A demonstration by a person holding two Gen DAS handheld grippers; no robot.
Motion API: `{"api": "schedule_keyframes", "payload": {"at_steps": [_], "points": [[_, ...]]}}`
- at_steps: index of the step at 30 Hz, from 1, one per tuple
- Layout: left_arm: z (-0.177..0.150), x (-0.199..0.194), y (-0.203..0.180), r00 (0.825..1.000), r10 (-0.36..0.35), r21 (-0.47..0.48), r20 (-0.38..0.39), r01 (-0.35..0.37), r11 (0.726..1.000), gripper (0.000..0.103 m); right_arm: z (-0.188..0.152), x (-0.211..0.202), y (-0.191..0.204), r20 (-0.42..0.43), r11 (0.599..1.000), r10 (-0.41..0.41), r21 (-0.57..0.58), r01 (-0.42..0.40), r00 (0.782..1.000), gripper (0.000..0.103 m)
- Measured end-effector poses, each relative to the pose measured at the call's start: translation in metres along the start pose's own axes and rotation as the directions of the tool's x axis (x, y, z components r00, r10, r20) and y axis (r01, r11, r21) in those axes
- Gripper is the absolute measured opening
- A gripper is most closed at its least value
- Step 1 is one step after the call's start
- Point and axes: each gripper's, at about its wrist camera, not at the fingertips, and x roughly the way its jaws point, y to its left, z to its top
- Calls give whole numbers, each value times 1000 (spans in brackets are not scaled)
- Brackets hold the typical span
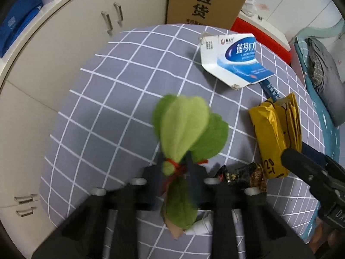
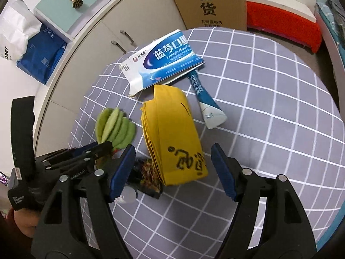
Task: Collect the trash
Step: 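Grasp the green leafy vegetable with the left gripper while the right grasps the yellow paper bag, then carry the vegetable to the basin and open the left gripper while the right carries the bag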
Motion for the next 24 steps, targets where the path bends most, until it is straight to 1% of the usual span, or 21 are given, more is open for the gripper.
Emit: {"api": "schedule_keyframes", "payload": {"at_steps": [2, 4, 5, 6, 10, 11, 15, 17, 20, 22, 24], "points": [[2, -7, -3, 1000, 17, 14, 26, -17, 1000, 13, 2, 4, 2, -8, 1000, -1, -5, 1, 1000, 70], [5, -21, -6, 997, 35, 18, 61, -36, 999, 13, 4, 6, 2, -22, 1000, 0, -11, 0, 1000, 51], [7, -26, -6, 997, 35, 14, 75, -36, 999, 13, 4, 7, 2, -32, 1000, 0, -16, -1, 999, 45], [9, -36, -7, 995, 30, 8, 99, -31, 999, 13, 5, 6, 1, -38, 1000, 4, -17, -4, 999, 44], [16, -69, -20, 986, 14, 15, 166, -17, 1000, 13, 4, -6, -2, -23, 1000, 15, -24, -16, 1000, 40], [17, -78, -27, 983, 7, 25, 185, -12, 1000, 13, 4, -12, -3, -13, 1000, 19, -24, -19, 1000, 40], [17, -100, -58, 975, -24, 70, 219, 9, 997, 13, 3, -41, -13, 37, 999, 38, -9, -38, 999, 40], [15, -110, -77, 972, -43, 97, 233, 21, 995, 13, 0, -63, -24, 71, 999, 46, 10, -47, 996, 40], [12, -123, -117, 964, -79, 147, 254, 42, 988, 13, -6, -98, -47, 129, 998, 48, 44, -54, 990, 40], [8, -130, -148, 960, -109, 182, 257, 63, 981, 13, -11, -119, -65, 160, 996, 43, 72, -55, 986, 40], [2, -136, -181, 957, -137, 217, 256, 81, 973, 13, -20, -144, -91, 192, 993, 31, 106, -52, 981, 40]]}}
